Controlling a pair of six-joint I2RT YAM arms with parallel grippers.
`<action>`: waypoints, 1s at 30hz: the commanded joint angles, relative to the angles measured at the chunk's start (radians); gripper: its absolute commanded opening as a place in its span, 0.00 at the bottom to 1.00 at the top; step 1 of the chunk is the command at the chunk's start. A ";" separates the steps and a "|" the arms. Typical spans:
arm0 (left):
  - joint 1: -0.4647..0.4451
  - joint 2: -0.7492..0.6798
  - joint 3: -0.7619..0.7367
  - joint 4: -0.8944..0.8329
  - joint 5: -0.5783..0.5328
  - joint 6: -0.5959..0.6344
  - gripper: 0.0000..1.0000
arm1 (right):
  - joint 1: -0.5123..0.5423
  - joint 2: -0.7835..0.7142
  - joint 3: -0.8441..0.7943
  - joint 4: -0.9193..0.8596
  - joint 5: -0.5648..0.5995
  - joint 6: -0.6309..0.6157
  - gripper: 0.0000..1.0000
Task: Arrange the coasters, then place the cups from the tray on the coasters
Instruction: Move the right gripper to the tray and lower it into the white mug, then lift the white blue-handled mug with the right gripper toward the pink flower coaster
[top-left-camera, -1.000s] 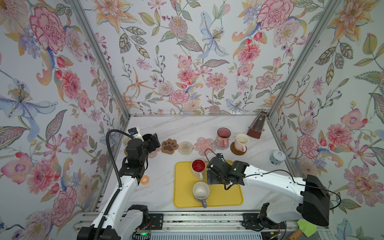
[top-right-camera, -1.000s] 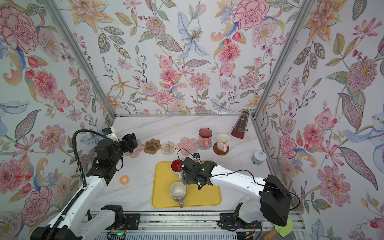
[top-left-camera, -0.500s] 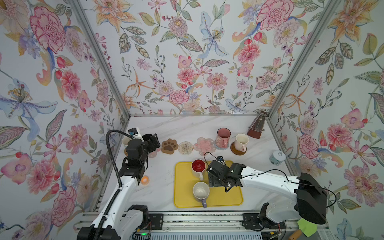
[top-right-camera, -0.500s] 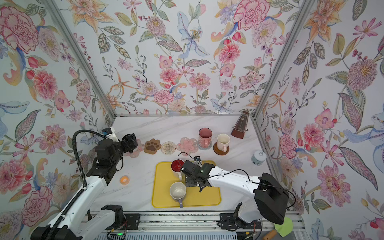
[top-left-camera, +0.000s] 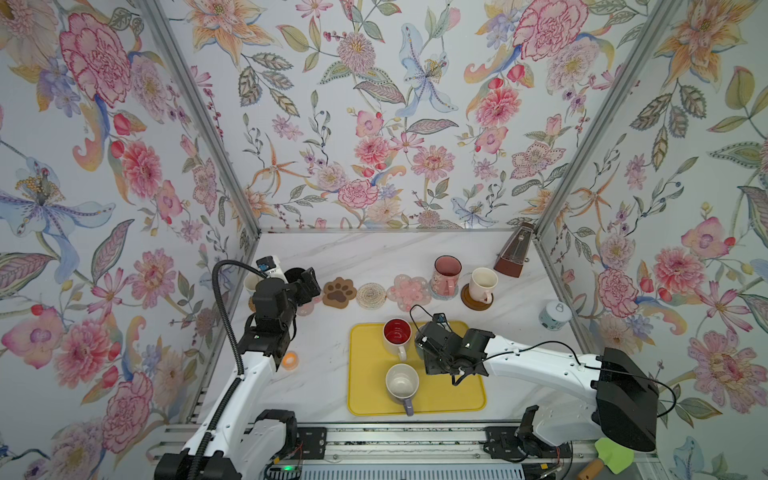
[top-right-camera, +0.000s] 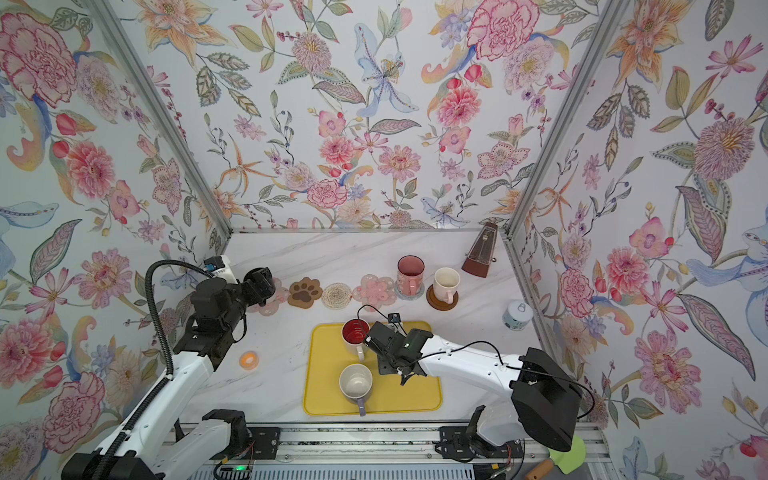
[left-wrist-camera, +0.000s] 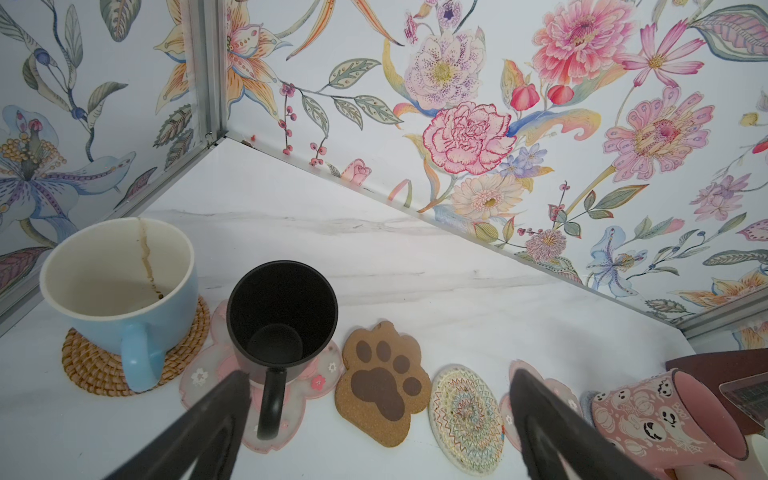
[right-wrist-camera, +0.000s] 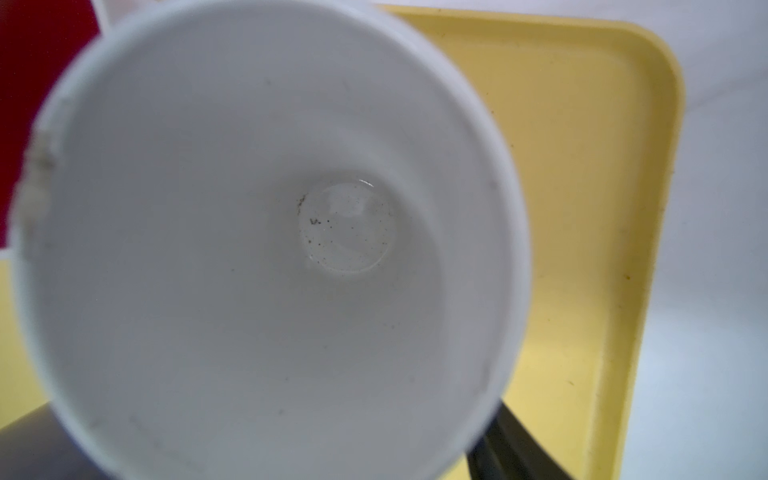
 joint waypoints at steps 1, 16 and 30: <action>0.008 -0.007 -0.013 0.002 0.002 -0.014 0.99 | -0.008 0.010 -0.010 0.046 -0.005 -0.022 0.52; 0.008 -0.010 -0.012 0.001 -0.006 -0.024 0.99 | -0.007 0.020 -0.005 0.054 -0.004 -0.111 0.14; 0.007 -0.016 -0.018 -0.012 -0.022 -0.043 0.99 | -0.053 -0.021 0.149 -0.051 0.028 -0.221 0.00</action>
